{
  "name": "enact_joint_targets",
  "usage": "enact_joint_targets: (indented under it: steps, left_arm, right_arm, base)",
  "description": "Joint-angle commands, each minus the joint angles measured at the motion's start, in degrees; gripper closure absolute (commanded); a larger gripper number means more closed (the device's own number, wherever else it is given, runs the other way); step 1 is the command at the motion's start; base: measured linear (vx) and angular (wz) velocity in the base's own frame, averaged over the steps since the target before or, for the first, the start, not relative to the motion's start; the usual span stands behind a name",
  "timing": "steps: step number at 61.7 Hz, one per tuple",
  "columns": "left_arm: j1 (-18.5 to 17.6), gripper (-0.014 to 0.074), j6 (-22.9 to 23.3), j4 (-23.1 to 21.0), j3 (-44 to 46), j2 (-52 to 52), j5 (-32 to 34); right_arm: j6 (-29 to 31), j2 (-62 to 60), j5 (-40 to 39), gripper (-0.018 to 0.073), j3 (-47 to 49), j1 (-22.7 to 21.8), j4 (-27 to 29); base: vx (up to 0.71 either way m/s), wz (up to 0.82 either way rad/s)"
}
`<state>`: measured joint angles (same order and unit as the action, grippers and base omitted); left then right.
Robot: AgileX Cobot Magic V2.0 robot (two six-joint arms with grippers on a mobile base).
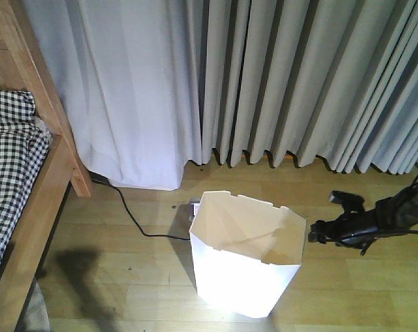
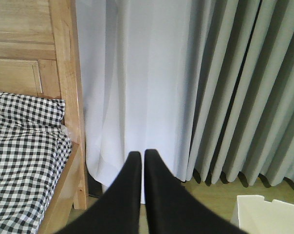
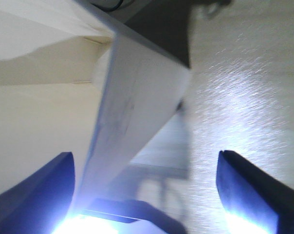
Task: Move trash bin to bedside with robot
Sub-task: 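Open the right gripper and raise it away from the bin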
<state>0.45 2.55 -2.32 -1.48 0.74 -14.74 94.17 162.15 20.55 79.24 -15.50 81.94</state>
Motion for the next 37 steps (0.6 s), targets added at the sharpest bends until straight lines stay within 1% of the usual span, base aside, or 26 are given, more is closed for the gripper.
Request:
enact_joint_targets:
  steps: [1, 7, 13, 26, 37]
  left_arm:
    - [0.03, 0.0602, 0.31, -0.23, -0.67, 0.82, 3.71]
    - [0.03, 0.0602, 0.31, -0.23, -0.67, 0.82, 3.71]
    - [0.03, 0.0602, 0.31, -0.23, -0.67, 0.82, 3.71]
    - [0.03, 0.0602, 0.31, -0.23, -0.67, 0.82, 3.71]
    - [0.03, 0.0602, 0.31, -0.23, -0.67, 0.82, 3.71]
  right_arm:
    - [12.63, -11.49, -1.7, -0.0025, -7.19, -0.28, 10.55]
    - [20.0, -20.11, -5.19, -0.0025, -13.97, -0.28, 18.1]
    - [24.24, -30.16, -7.3, -0.0025, -19.96, -0.28, 19.83]
    - [24.4, -52.17, -10.81, -0.0025, -28.74, -0.28, 19.84]
    - [24.36, -69.37, -10.14, -0.0025, -33.81, -0.28, 19.88]
  base:
    - [0.0, 0.0]
    - [0.0, 0.0]
    - [0.0, 0.0]
    - [0.0, 0.0]
    - [0.0, 0.0]
